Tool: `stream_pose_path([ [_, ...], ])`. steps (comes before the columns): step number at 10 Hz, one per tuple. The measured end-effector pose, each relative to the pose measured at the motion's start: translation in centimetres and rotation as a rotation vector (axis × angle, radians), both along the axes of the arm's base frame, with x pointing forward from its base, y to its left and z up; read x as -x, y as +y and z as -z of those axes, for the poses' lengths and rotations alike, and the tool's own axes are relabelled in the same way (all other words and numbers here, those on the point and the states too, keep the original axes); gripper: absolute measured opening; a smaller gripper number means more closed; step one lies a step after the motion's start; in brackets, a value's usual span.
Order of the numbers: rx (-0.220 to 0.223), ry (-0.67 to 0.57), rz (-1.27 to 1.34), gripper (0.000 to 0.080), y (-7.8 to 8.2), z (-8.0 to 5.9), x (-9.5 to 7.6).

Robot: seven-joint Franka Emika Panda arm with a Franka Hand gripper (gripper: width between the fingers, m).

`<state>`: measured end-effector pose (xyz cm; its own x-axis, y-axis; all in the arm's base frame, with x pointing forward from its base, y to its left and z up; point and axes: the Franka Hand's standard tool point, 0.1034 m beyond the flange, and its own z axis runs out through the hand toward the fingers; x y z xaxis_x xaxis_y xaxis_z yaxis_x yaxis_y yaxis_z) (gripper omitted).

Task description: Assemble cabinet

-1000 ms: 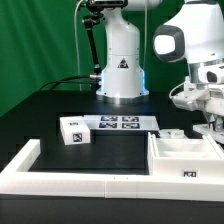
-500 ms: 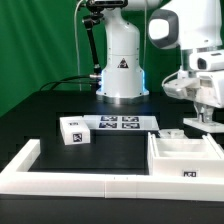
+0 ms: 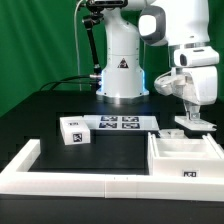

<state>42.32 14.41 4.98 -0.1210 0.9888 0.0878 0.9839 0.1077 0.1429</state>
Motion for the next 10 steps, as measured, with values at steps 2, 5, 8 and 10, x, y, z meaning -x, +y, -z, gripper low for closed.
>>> stream_pose_path([
  [2, -0.003, 0.006, 0.083, 0.0070, -0.2, -0.1, -0.1],
  [5, 0.007, 0.018, 0.141, 0.0070, -0.6, -0.3, -0.1],
  [8, 0.009, 0.020, 0.138, 0.0070, -0.9, -0.2, -0.1],
  [10, 0.033, 0.027, 0.140, 0.0070, -2.8, -0.4, -1.2],
])
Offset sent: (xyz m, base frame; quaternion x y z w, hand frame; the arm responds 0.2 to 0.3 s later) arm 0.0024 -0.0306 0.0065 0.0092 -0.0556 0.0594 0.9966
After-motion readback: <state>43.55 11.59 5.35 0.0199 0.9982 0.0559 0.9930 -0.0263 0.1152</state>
